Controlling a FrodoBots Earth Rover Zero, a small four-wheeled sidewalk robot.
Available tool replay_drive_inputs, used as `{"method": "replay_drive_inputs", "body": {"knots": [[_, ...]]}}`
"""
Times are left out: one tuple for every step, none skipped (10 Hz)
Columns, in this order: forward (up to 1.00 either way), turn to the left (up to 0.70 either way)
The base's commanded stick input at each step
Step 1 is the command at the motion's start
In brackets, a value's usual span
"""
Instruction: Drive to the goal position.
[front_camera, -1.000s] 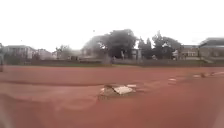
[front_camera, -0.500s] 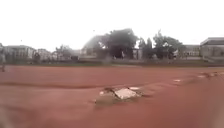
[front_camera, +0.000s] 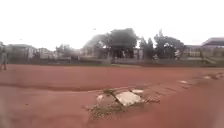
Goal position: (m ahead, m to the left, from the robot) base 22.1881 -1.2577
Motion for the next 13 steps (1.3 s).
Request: {"method": "replay_drive_inputs", "body": {"knots": [[0.7, 0.0], [0.7, 0.0], [0.7, 0.0], [0.7, 0.0], [0.7, 0.0], [0.7, 0.0], [0.7, 0.05], [0.7, 0.14], [0.7, 0.14], [0.7, 0.14], [0.7, 0.14], [0.7, 0.14], [0.7, 0.14]]}}
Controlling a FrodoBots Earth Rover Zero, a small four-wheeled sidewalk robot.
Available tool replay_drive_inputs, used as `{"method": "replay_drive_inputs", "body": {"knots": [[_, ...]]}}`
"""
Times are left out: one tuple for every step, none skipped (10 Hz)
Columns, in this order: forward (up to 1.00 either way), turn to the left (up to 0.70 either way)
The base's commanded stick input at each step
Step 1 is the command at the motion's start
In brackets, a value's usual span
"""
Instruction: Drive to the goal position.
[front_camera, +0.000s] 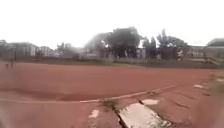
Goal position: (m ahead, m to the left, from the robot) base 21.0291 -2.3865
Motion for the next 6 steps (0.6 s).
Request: {"method": "replay_drive_inputs", "body": {"knots": [[0.7, 0.14], [0.7, 0.14], [0.7, 0.14], [0.7, 0.14], [0.7, -0.09], [0.7, -0.14]]}}
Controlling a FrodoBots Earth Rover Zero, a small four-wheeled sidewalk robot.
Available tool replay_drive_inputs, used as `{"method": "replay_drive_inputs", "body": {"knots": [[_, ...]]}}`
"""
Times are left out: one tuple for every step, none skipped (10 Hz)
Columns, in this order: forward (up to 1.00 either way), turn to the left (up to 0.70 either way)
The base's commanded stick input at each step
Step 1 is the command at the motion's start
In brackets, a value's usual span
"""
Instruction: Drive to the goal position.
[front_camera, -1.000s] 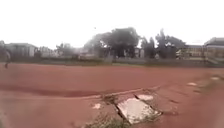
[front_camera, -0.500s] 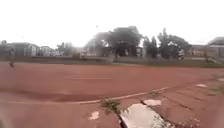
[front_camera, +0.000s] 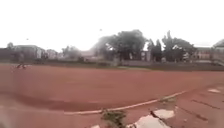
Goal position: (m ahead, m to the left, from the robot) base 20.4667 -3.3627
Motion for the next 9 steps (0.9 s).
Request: {"method": "replay_drive_inputs", "body": {"knots": [[0.7, -0.14], [0.7, -0.14], [0.7, -0.14], [0.7, -0.14], [0.7, -0.14], [0.7, -0.14], [0.7, -0.14], [0.7, -0.14], [0.7, -0.14]]}}
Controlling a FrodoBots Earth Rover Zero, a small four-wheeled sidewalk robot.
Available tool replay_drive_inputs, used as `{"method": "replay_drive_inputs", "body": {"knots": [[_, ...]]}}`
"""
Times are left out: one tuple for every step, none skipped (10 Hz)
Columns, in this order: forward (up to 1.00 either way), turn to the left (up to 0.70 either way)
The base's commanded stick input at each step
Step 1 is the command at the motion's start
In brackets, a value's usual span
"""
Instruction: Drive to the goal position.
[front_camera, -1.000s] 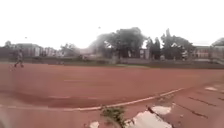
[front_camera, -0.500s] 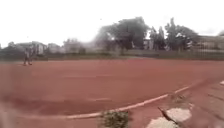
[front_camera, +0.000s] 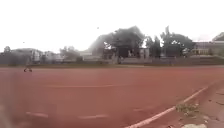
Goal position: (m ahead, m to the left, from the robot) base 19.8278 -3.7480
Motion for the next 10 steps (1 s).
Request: {"method": "replay_drive_inputs", "body": {"knots": [[0.7, -0.14], [0.7, -0.14], [0.7, -0.14], [0.7, -0.14], [0.7, -0.14], [0.7, -0.07], [0.7, 0.0], [0.7, 0.0], [0.7, 0.0], [0.7, 0.14]]}}
